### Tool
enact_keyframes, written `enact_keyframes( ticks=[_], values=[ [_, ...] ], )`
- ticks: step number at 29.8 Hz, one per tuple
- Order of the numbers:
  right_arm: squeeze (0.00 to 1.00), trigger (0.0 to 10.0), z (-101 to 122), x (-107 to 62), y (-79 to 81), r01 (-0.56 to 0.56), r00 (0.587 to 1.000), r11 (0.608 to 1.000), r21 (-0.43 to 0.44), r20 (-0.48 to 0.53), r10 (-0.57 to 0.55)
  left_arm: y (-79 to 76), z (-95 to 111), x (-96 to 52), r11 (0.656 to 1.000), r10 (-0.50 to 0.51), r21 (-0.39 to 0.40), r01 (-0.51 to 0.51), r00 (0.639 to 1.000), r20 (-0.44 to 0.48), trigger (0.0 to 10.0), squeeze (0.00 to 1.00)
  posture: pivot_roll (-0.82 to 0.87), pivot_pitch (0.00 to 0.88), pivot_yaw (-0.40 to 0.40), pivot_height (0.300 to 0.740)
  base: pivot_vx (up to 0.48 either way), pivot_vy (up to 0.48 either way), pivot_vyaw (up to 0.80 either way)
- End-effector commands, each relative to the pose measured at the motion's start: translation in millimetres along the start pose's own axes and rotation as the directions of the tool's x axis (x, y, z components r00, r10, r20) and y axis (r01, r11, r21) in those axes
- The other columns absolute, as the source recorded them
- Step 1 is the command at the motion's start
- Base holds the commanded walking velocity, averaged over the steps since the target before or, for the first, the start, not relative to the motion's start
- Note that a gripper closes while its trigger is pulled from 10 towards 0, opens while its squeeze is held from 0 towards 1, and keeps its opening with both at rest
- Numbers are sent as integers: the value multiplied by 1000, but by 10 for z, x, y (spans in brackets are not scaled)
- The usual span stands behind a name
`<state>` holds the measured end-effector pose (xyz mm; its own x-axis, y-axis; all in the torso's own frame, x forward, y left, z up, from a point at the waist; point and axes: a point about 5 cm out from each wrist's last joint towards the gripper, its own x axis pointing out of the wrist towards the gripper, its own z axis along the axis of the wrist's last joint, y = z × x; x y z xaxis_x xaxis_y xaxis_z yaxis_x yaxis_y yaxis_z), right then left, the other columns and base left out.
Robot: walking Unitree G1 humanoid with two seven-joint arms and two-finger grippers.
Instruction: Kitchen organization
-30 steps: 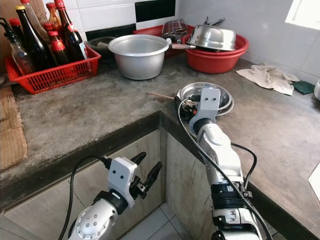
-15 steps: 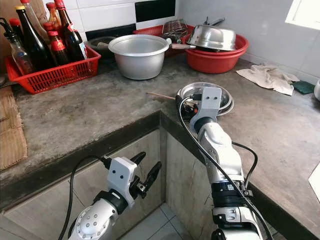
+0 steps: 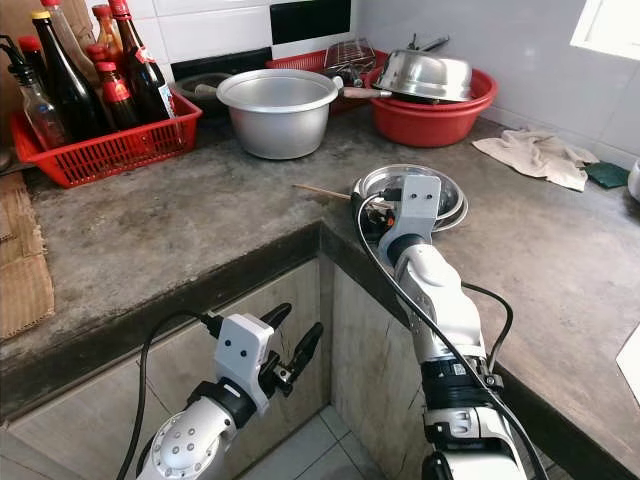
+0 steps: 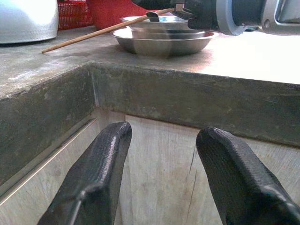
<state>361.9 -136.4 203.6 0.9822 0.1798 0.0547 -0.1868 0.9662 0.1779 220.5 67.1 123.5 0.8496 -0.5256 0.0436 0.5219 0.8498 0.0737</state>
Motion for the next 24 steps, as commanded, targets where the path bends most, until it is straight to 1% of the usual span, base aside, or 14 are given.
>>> enact_keyframes(
  ticks=[1,2,3,4,5,6,7,8,9,10,11,12,13,24],
  values=[
    [0,10000,85,26,1,-1,999,1000,-9,32,2,-9,13,5,1000,4,3,-4,1000,-2,10000,0,52,26,-60,740,0,0,0],
    [0,10000,87,29,0,-1,999,1000,-9,32,2,-10,14,5,1000,3,3,-3,1000,-2,10000,0,52,26,-60,740,0,0,0],
    [0,8157,87,32,0,-1,999,1000,-10,32,1,-10,13,5,1000,3,3,-3,1000,-2,10000,0,55,26,-61,740,0,0,0],
    [0,8157,87,32,0,-1,999,1000,-10,32,1,-10,13,5,1000,3,3,-3,1000,-2,10000,0,55,26,-61,740,0,0,0],
    [0,3765,85,36,0,0,1000,1000,-11,30,1,-9,13,5,1000,4,1,-4,1000,-1,10000,0,55,26,-61,740,0,0,0],
    [0,2353,84,37,0,0,1000,1000,-12,29,1,-9,13,5,1000,4,1,-4,1000,-1,10000,0,54,27,-60,740,0,0,0],
    [0,2353,84,37,0,0,1000,1000,-12,29,1,-9,13,5,1000,4,1,-4,1000,-1,10000,0,54,27,-60,740,0,0,0],
    [0,1255,84,39,0,0,1000,1000,-14,28,0,-9,14,6,1000,5,1,-5,1000,-1,10000,0,55,28,-61,740,0,0,0],
    [0,1137,84,41,0,1,1000,1000,-15,27,0,-8,14,7,1000,5,1,-5,1000,-2,10000,0,55,28,-61,740,0,0,0],
    [0,0,85,42,1,0,1000,1000,-15,27,1,-8,14,7,1000,5,1,-5,1000,-2,10000,0,55,28,-61,740,0,0,0],
    [0,0,83,43,3,-2,1000,1000,-17,26,3,-8,14,7,1000,5,1,-5,1000,-2,10000,0,54,26,-61,740,0,0,0],
    [0,3608,82,44,5,-3,1000,1000,-17,25,3,-8,13,7,1000,5,1,-5,1000,-2,10000,0,54,26,-61,740,0,0,0],
    [0,10000,85,45,6,-3,1000,1000,-17,26,3,-7,14,8,1000,5,1,-5,1000,-2,10000,0,53,27,-60,740,0,0,0],
    [0,10000,106,54,12,-5,999,1000,-14,32,6,-8,10,10,1000,8,0,-8,1000,-3,10000,0,53,26,-61,740,0,0,0]
  ],
)
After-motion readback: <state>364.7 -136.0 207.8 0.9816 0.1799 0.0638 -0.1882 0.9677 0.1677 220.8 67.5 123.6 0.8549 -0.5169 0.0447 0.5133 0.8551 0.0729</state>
